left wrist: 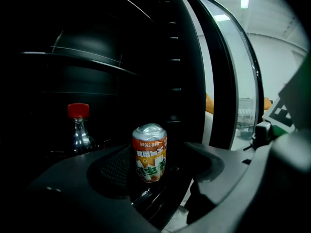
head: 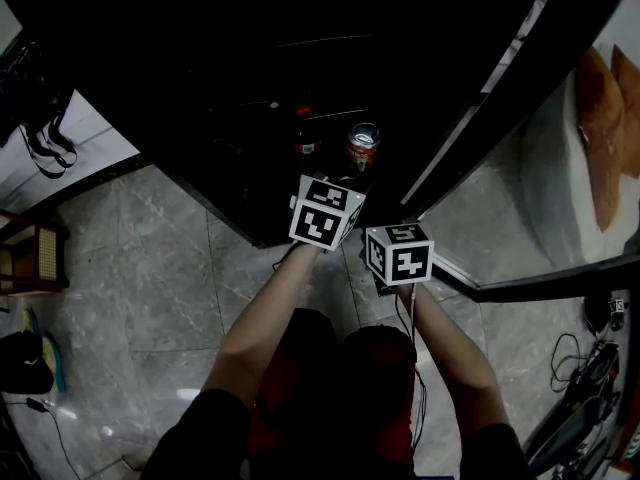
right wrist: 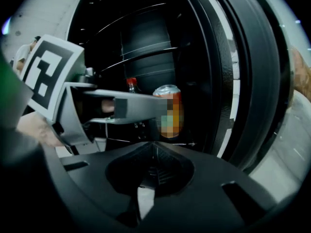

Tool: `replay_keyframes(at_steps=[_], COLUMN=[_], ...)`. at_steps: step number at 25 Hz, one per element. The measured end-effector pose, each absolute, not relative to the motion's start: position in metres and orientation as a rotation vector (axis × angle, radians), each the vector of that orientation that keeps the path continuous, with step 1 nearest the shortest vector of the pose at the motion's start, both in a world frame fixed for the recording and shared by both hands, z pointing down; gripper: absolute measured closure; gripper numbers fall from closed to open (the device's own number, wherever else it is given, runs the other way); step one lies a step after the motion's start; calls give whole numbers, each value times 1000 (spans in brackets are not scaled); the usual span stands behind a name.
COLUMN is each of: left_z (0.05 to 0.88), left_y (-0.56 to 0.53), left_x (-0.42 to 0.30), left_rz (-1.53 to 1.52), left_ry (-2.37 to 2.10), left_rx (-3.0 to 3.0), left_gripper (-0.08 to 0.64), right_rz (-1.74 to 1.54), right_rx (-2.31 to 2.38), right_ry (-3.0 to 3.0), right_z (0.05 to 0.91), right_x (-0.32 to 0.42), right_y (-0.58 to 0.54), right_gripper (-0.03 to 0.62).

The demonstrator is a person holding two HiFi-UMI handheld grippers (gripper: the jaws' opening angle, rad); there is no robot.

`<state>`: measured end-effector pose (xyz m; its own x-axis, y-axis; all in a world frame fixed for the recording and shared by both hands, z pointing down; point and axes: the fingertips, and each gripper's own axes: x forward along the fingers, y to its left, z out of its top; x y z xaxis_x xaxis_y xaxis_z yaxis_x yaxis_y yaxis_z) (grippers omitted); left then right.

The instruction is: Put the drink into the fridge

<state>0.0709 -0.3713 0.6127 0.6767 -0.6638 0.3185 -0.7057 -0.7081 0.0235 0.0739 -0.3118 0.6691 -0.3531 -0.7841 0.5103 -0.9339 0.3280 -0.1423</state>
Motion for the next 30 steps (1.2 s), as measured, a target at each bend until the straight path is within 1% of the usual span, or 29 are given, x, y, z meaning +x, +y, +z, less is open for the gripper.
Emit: replay_keyframes(at_steps=[4,8,11,16,19,23,30], left_z=[599,587,581,576,574,572,561], left_y=[-359,-346,-337,-319,-309,-298,-285], left_x=[59,46,37,20,11,0,-25], left_rz=[407,376,399,349,355,395,383], left_ry=[-1113,-1129,-1166,-1180,-1183,-1209,-1228], left_rx=[2765,2781,2819,2810,2819,2840,2837], left_gripper=[228,293,325,449,499,533,549], right_rz=[559,539,530,481,469,477,480], right_rx=[1531,1528,1523,1533,1546,1552,1562], right_ry=[-2286,-2322,-2350,-2379,-2392,-2415,-2455], right_z=[658,648,641,629,622,615,603], right_x=[73,71,67,64,65,65,63], right_y=[-308,-301,-295,-289,-287,-284,-277], right_gripper=[574,574,574,574,574,574,574])
